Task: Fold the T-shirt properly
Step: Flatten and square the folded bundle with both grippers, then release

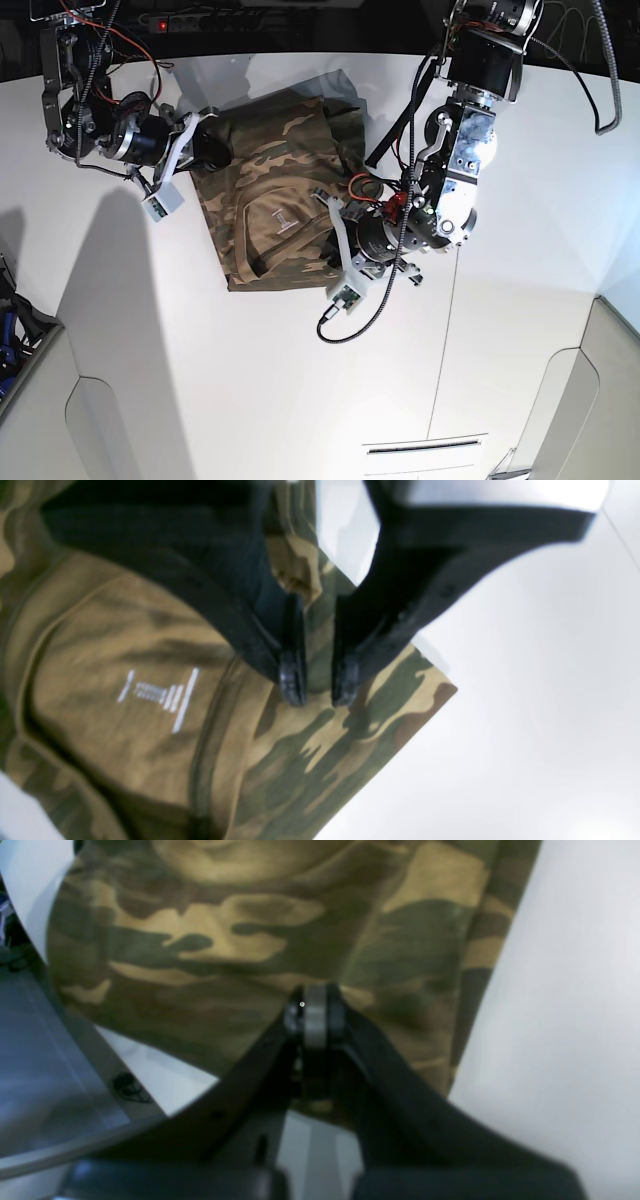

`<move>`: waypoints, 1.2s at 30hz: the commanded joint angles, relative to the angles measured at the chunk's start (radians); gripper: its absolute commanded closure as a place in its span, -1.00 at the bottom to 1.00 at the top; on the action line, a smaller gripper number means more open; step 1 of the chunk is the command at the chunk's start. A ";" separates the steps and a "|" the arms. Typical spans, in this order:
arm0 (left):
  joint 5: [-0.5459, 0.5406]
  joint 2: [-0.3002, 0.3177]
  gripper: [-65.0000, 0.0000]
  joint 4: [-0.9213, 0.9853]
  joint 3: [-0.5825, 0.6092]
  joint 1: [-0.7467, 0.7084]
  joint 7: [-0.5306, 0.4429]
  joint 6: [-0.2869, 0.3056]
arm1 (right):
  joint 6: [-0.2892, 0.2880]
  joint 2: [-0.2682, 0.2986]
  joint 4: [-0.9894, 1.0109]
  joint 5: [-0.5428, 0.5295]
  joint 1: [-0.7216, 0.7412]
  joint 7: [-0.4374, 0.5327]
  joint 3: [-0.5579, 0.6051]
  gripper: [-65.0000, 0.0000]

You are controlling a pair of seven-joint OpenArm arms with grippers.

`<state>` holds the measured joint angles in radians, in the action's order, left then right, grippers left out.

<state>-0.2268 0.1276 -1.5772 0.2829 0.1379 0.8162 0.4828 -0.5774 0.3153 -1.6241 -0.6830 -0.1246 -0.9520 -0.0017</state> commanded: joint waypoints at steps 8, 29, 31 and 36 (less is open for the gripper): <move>-0.175 0.073 0.62 -0.190 -0.002 -0.057 0.058 0.038 | -0.005 0.009 -0.019 -0.013 0.026 0.022 -0.109 1.00; -0.137 0.171 0.62 -0.092 -0.003 -0.181 -0.050 0.060 | -0.006 -0.103 0.004 -0.011 0.034 0.047 -0.201 1.00; -0.137 0.171 0.62 -0.081 -0.003 -0.149 -0.050 0.060 | -0.006 -0.119 0.004 -0.007 0.030 0.043 -0.201 1.00; -0.139 0.172 0.62 -0.079 -0.003 -0.116 -0.038 0.060 | -0.006 -0.148 0.004 -0.005 0.011 0.035 -0.201 1.00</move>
<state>-0.3561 0.2966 -1.6428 0.2840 0.0101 0.7868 0.5430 -0.5770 0.1635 -1.6077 -0.6727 -0.1204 -0.9321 -0.1989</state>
